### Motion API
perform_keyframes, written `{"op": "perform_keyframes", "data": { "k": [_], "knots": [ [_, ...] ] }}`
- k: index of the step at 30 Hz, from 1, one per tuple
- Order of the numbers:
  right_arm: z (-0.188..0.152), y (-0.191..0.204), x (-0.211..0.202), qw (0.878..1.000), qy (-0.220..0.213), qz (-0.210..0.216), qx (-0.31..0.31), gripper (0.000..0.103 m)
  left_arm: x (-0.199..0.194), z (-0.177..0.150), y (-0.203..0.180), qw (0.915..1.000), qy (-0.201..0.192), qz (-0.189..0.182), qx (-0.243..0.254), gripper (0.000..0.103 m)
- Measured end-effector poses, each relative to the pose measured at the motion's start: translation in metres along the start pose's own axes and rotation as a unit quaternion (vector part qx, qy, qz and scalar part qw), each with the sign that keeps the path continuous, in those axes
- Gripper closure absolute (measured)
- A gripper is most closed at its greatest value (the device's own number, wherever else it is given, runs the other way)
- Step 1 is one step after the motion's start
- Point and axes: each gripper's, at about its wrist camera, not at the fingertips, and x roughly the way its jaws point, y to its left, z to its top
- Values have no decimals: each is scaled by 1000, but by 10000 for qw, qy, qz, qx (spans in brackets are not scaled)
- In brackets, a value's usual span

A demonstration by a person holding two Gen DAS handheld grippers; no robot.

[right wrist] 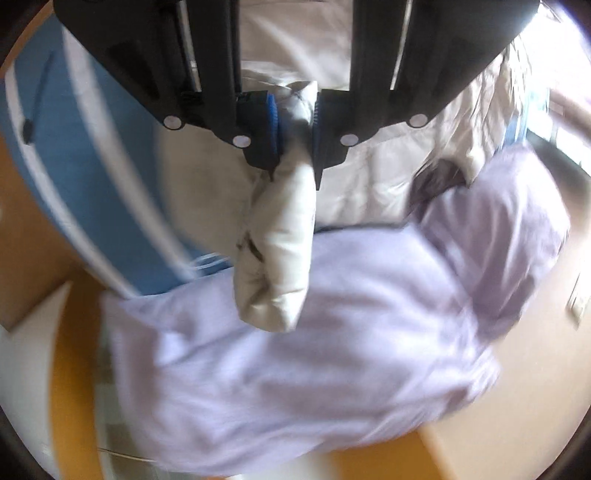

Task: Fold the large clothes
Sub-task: 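Grasp the jacket sleeve cuff with the right gripper and lift it, then lay the held sleeve across the jacket front and open the right gripper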

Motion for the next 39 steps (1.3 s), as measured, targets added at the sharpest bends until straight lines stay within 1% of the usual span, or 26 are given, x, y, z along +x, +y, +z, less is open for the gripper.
{"op": "perform_keyframes", "data": {
  "k": [3,6,9,13,15,18,19,21,22,23,24,25,26,28,30,31,32,35,36,38,39],
  "knots": [
    [-16,40,24,9987,335,215,-303,88,0,0,0,10000,-6,-23,-23,1],
    [-33,68,42,9960,608,397,-519,88,0,0,0,10000,-8,-30,-32,1],
    [-51,101,60,9901,967,674,-759,88,0,-1,0,10000,-7,-31,-34,1],
    [-77,138,78,9824,1292,917,-986,88,0,-1,0,10000,-8,-34,-35,1],
    [-88,160,84,9790,1367,951,-1172,88,0,-1,0,10000,-7,-32,-33,1],
    [-98,181,92,9746,1506,1026,-1303,87,0,-1,0,10000,-8,-36,-36,1],
    [-102,185,94,9733,1531,1018,-1372,86,0,0,1,10000,-9,-36,-36,1],
    [-110,192,102,9685,1674,1002,-1547,78,0,0,1,10000,-9,-36,-35,1],
    [-112,192,106,9657,1773,1054,-1576,73,0,0,1,10000,-9,-38,-36,1],
    [-114,196,109,9628,1862,1115,-1609,64,0,0,1,10000,-8,-42,-42,1],
    [-114,199,109,9604,1913,1181,-1645,59,0,-1,0,10000,-4,-48,-48,1],
    [-113,200,105,9604,1847,1215,-1696,53,1,-2,0,10000,-1,-52,-52,1],
    [-110,200,99,9618,1723,1235,-1735,51,1,-2,0,10000,3,-57,-56,1],
    [-102,196,90,9668,1409,1245,-1730,51,1,-3,0,10000,5,-65,-62,1],
    [-92,185,86,9747,1158,1110,-1556,51,2,-3,0,9999,7,-73,-68,1],
    [-89,179,87,9772,1124,991,-1506,51,2,-2,0,9999,9,-73,-69,1],
    [-87,173,92,9796,1111,778,-1479,51,2,-2,1,10000,7,-71,-67,1],
    [-93,168,106,9789,1214,456,-1581,50,1,-2,1,9999,13,-76,-70,1],
    [-98,169,111,9774,1269,398,-1640,48,1,-2,1,9999,16,-77,-70,1],
    [-109,174,118,9742,1365,360,-1759,36,1,-1,1,9999,25,-97,-77,1],
    [-115,177,119,9733,1339,338,-1836,34,0,0,2,9999,35,-116,-76,1]
  ]
}}
